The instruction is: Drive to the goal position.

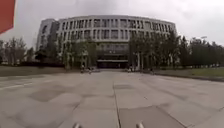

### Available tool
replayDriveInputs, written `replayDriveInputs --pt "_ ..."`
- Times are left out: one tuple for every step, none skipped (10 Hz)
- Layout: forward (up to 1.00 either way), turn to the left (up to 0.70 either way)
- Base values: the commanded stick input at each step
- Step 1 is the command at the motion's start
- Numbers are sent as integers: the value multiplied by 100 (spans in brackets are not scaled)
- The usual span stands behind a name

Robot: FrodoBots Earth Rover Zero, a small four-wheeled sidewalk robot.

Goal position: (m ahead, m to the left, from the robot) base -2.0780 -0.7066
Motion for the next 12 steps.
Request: replayDriveInputs --pt "25 0" --pt "7 0" --pt "0 14" --pt "0 36" --pt "0 50" --pt "0 50" --pt "0 50" --pt "0 50" --pt "0 50" --pt "0 50" --pt "0 50" --pt "0 50"
